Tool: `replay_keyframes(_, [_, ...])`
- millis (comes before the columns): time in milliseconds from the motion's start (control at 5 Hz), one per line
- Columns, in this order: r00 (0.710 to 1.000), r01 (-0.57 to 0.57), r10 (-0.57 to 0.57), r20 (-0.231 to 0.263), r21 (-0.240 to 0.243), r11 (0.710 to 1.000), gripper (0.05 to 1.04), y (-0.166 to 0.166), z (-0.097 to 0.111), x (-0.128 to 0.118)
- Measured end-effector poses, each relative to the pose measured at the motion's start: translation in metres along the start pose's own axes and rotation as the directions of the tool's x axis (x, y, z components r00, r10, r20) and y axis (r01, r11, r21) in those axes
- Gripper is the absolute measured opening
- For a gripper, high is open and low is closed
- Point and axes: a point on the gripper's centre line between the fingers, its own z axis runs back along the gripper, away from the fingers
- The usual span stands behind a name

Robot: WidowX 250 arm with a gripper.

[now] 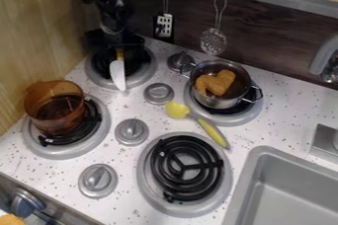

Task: Put the knife on the upper left burner

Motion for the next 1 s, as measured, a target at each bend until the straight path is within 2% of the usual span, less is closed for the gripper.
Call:
replay_keyframes(200, [0.999, 0.035, -0.034, -0.022, 0.064, 0.997, 0.999, 0.005, 0.015, -0.002])
replay_keyframes(400, [0.999, 0.029, -0.028, -0.018, 0.07, 0.997, 0.999, 0.007, 0.035, 0.0])
replay_keyframes(600, [1.0, 0.003, -0.004, 0.005, 0.137, 0.991, 0.999, 0.006, 0.062, -0.006])
replay_keyframes(800, [0.998, -0.054, 0.055, -0.002, 0.12, 0.991, 0.999, 0.005, 0.082, -0.018])
replay_keyframes(1000, [0.995, -0.053, 0.062, -0.077, 0.121, 0.991, 0.999, 0.008, 0.087, -0.046])
